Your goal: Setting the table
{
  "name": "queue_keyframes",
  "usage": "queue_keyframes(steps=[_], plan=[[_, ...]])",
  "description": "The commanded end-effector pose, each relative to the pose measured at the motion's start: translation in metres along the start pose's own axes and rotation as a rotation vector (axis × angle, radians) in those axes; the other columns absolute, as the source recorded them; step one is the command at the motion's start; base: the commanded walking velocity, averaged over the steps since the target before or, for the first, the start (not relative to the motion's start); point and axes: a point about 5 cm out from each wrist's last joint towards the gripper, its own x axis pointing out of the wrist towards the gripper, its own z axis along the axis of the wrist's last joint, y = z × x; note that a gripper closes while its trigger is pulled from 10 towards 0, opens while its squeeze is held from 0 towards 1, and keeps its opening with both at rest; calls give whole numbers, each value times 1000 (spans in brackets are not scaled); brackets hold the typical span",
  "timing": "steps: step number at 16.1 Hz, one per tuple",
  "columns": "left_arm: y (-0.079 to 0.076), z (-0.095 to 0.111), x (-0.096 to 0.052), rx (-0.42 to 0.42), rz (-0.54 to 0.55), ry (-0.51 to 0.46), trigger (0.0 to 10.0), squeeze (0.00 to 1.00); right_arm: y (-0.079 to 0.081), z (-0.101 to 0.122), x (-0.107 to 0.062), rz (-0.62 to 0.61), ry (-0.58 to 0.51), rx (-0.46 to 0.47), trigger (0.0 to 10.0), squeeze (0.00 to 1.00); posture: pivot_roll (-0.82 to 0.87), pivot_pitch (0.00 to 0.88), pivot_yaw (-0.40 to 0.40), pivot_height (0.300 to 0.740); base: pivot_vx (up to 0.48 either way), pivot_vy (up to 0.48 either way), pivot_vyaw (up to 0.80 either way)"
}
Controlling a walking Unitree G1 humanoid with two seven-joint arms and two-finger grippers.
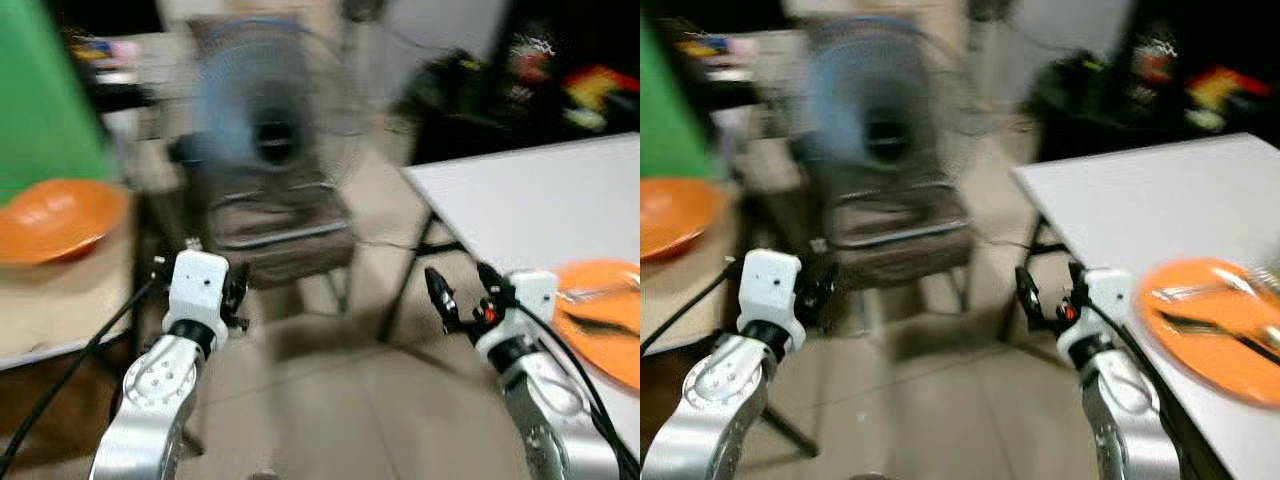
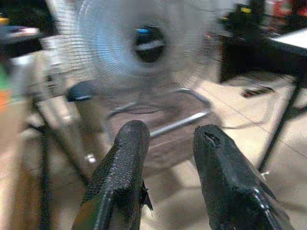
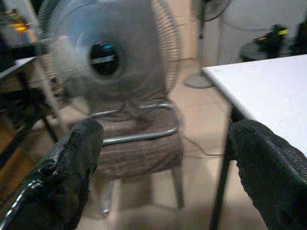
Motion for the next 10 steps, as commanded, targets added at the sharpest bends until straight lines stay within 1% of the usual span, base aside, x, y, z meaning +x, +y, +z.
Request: queue_keyframes(steps=[1,2,3,4,8,9,10], plan=[[6,-1,1,-3,22,11,10000,0,8,4,1,26,-13,8,10000,0,57,0,-11,740,0,0,800],[6,-1,2,-14,14,17,10000,314,10,4,0,31,-10,11,10000,0,58,0,-11,740,0,0,800],[5,-1,2,-27,1,18,10000,973,11,3,-1,32,-7,15,10000,0,57,0,-12,740,0,0,800],[5,0,2,-40,-9,14,10000,1000,12,4,-2,33,-5,20,10000,0,55,0,-9,740,0,0,800],[7,5,4,1,6,-11,10000,1000,15,2,-2,48,9,27,10000,0,58,0,-10,740,0,0,800],[9,7,4,-1,13,-22,10000,1000,16,0,-4,39,16,63,10000,0,60,0,-9,740,0,0,0],[9,7,5,1,10,-26,10000,1000,16,0,-4,37,18,73,10000,0,61,0,-9,740,0,0,0]])
